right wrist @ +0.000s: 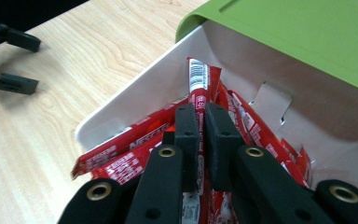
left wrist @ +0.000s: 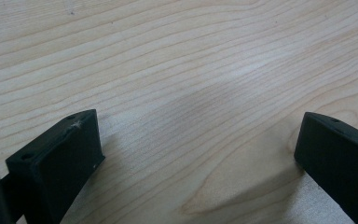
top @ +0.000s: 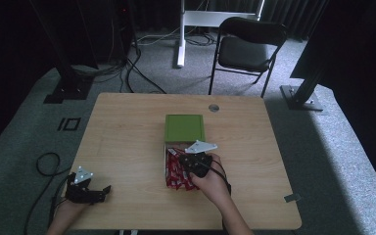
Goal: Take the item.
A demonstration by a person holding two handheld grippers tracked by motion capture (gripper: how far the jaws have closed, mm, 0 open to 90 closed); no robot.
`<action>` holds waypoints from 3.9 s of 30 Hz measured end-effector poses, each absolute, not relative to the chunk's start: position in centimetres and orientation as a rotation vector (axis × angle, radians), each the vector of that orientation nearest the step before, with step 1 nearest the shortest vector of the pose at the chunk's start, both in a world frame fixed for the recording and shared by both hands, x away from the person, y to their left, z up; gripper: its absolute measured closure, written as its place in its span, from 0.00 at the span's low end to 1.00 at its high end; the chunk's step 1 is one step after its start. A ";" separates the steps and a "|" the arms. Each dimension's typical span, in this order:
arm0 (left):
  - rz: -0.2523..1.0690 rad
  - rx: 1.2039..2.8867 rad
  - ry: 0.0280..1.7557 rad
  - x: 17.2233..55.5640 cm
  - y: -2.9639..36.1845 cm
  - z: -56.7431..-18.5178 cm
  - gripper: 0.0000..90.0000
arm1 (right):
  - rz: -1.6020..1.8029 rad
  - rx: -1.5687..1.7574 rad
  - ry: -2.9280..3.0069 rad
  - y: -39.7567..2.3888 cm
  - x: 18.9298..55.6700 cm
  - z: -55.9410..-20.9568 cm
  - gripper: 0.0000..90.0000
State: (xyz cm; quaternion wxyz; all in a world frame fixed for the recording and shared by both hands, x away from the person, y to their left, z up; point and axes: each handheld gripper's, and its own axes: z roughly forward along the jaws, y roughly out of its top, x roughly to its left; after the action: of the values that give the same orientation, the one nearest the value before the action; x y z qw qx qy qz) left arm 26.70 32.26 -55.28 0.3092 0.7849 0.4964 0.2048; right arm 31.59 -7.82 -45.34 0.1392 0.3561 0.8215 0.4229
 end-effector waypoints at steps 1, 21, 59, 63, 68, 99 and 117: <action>0.541 2.074 1.312 26.7 32.3 -55.3 0.02 | 1.229 1.028 2.370 -7.9 31.5 -45.2 0.94; 0.540 2.074 1.312 26.7 32.3 -55.3 0.02 | 1.339 1.000 2.271 -10.2 30.4 -41.5 0.94; 0.540 2.074 1.312 26.7 32.3 -55.3 0.02 | 1.250 1.326 1.897 -18.0 35.0 -44.1 0.93; 0.540 2.075 1.311 26.7 32.3 -55.3 0.02 | 1.213 1.346 1.886 -18.4 35.5 -45.2 0.93; 0.540 2.075 1.311 26.7 32.3 -55.3 0.02 | 1.208 1.403 1.869 -18.8 35.9 -46.5 0.93; 0.540 2.075 1.312 26.7 32.3 -55.3 0.02 | 1.077 1.651 1.795 -17.9 40.0 -54.9 0.93; 0.540 2.075 1.311 26.7 32.3 -55.3 0.02 | 1.098 1.645 1.885 -17.4 39.3 -54.9 0.62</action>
State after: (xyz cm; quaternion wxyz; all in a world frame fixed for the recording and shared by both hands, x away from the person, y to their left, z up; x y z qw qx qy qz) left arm 26.69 32.27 -55.28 0.3089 0.7853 0.4961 0.2045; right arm 39.28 -17.35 -54.95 0.2032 0.5894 0.6757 0.3934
